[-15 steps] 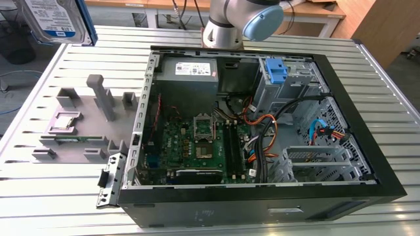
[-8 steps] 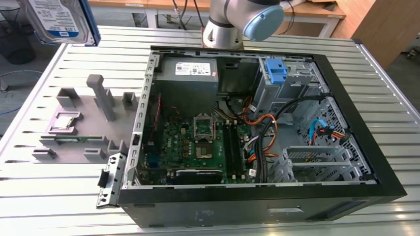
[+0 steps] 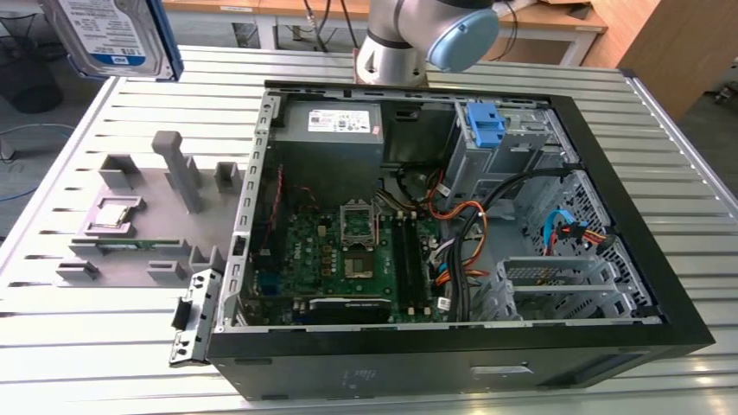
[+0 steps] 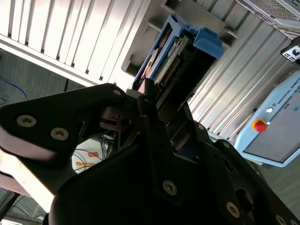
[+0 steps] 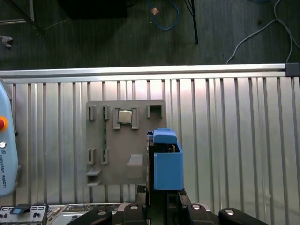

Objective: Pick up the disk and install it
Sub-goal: 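Pick up the disk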

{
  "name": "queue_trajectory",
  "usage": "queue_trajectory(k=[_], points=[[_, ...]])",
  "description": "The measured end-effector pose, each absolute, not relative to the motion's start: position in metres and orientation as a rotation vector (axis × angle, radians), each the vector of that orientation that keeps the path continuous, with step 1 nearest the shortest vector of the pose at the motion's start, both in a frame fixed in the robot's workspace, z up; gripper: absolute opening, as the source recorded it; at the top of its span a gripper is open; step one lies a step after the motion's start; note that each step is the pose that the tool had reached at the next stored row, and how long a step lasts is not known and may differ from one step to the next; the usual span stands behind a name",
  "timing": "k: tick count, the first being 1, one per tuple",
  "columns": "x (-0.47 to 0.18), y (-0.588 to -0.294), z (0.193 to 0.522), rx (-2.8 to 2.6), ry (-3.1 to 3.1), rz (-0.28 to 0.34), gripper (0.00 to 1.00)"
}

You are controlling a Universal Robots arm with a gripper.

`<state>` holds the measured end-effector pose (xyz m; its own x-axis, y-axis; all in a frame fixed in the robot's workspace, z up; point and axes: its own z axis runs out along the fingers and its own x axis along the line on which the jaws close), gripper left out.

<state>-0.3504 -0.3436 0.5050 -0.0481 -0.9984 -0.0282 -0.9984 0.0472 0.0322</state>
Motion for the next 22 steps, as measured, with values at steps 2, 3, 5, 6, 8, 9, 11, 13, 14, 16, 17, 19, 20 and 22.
queue_trajectory(k=[2,3,5,6,8,9,11,13,14,16,17,19,20,22], points=[[-0.3487,-0.3436,0.5050,2.166,-2.272,-0.067,0.35],[-0.3481,-0.3436,0.5050,2.166,-2.272,-0.067,0.35],[-0.3469,-0.3436,0.5050,2.166,-2.272,-0.067,0.35],[-0.3463,-0.3436,0.5050,2.166,-2.272,-0.067,0.35],[-0.3453,-0.3436,0.5050,2.166,-2.272,-0.067,0.35],[-0.3452,-0.3436,0.5050,2.166,-2.272,-0.067,0.35],[-0.3452,-0.3436,0.5050,2.166,-2.272,-0.067,0.35],[-0.3450,-0.3436,0.5050,2.166,-2.272,-0.067,0.35],[-0.3450,-0.3436,0.5050,2.166,-2.272,-0.067,0.35],[-0.3445,-0.3436,0.5050,2.166,-2.272,-0.067,0.35],[-0.3444,-0.3436,0.5050,2.166,-2.272,-0.067,0.35],[-0.3440,-0.3436,0.5050,2.166,-2.272,-0.067,0.35],[-0.3435,-0.3436,0.5050,2.166,-2.272,-0.067,0.35],[-0.3425,-0.3436,0.5050,2.166,-2.272,-0.067,0.35]])
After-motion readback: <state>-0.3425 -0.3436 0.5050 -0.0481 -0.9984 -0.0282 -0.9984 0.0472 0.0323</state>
